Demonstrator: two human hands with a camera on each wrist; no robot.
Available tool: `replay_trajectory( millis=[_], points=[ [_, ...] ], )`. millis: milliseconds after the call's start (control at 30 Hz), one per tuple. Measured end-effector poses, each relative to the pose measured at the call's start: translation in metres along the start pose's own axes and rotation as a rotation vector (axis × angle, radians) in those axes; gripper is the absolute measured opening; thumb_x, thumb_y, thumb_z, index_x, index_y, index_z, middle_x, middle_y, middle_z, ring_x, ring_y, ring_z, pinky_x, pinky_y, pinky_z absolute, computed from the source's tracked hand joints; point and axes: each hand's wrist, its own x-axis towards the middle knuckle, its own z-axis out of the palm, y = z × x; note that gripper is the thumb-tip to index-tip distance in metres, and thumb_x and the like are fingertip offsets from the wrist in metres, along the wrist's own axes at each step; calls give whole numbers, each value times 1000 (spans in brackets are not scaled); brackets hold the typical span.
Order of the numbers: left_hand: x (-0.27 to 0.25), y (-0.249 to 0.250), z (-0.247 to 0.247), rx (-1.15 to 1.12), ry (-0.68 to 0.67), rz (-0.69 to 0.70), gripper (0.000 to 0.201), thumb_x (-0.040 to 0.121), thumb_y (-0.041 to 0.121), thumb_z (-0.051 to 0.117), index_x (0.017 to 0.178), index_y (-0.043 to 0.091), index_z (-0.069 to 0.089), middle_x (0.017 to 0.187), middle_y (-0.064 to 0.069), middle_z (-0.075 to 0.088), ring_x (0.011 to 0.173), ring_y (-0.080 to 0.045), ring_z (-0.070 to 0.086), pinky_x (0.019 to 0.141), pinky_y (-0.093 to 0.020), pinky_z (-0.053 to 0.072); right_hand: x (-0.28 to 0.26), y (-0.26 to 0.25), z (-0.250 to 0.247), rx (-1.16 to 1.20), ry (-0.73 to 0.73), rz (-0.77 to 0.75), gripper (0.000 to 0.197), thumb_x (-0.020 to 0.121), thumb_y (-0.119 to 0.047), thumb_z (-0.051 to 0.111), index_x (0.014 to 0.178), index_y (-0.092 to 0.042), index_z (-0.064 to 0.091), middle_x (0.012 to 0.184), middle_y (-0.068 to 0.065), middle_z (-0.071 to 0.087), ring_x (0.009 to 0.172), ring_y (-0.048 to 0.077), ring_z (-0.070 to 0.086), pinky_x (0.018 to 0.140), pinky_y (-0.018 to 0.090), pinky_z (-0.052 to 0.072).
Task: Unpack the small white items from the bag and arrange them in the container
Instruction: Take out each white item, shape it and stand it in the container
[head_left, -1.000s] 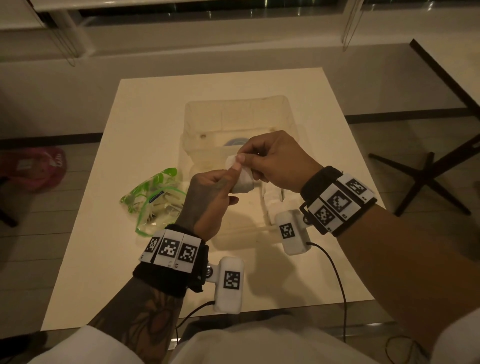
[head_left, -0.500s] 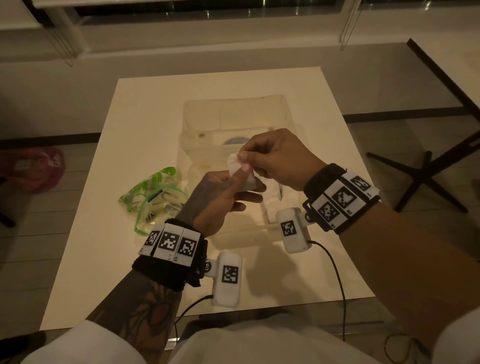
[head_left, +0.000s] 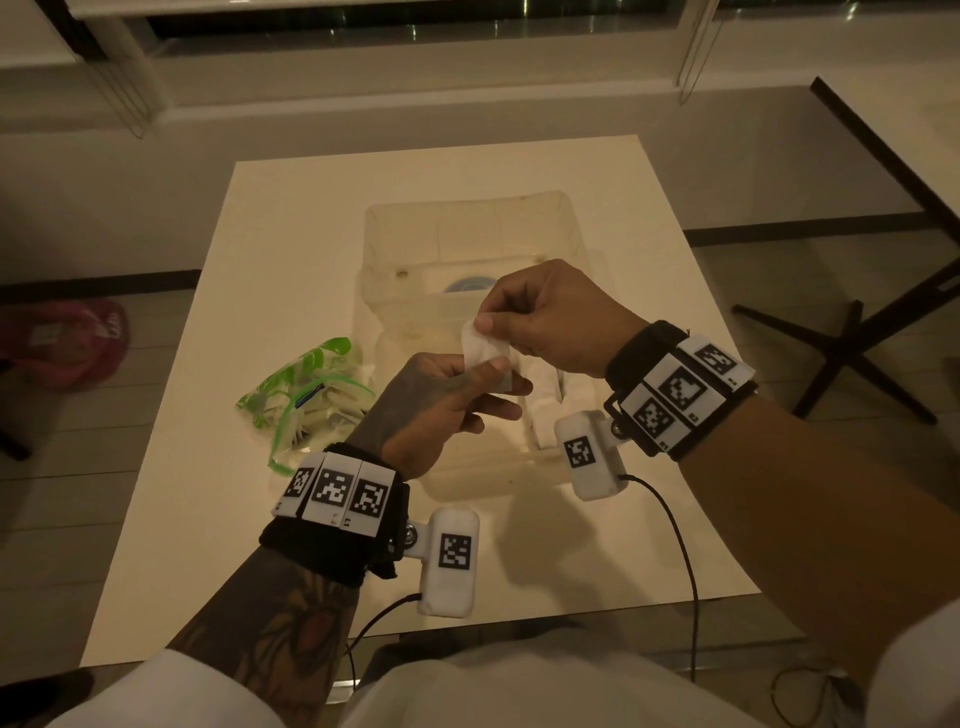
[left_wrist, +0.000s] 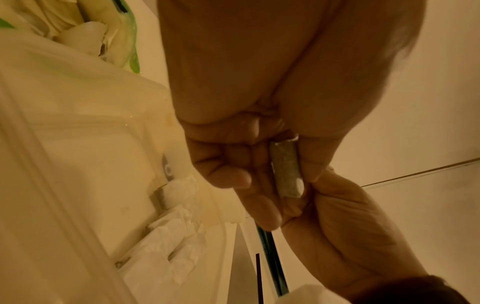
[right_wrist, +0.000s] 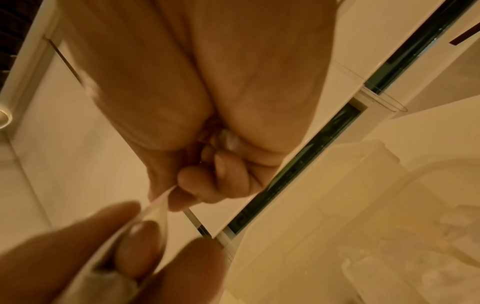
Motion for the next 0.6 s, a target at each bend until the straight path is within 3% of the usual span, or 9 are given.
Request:
replay_trajectory(
  millis=[267,467,600],
  points=[
    [2,-7,-3,30,36,70,19,94,25,58,91,12,73,95,-5,76,74,-14,66,64,-30,43,2,1,1,-7,15,-1,10,91,-14,65,86,-8,72,57,-21,61,51,-2,53,53,11,43],
    [3,-6,-4,-24,43,74,23,97,26,53,95,12,71,96,-6,75,75,-15,66,62,-30,42,2,2,2,-10,29,1,9,91,-16,65,85,-11,71,55,-16,60,49,1,50,53,17,45],
    [5,-9,-2,-79,41,78,32,100,31,43,104,10,67,100,-9,74,75,-17,65,60,-29,40,2,0,1,-19,28,1,9,91,-15,64,86,-11,71,55,-20,60,49,-1,51,53,14,44]
  ],
)
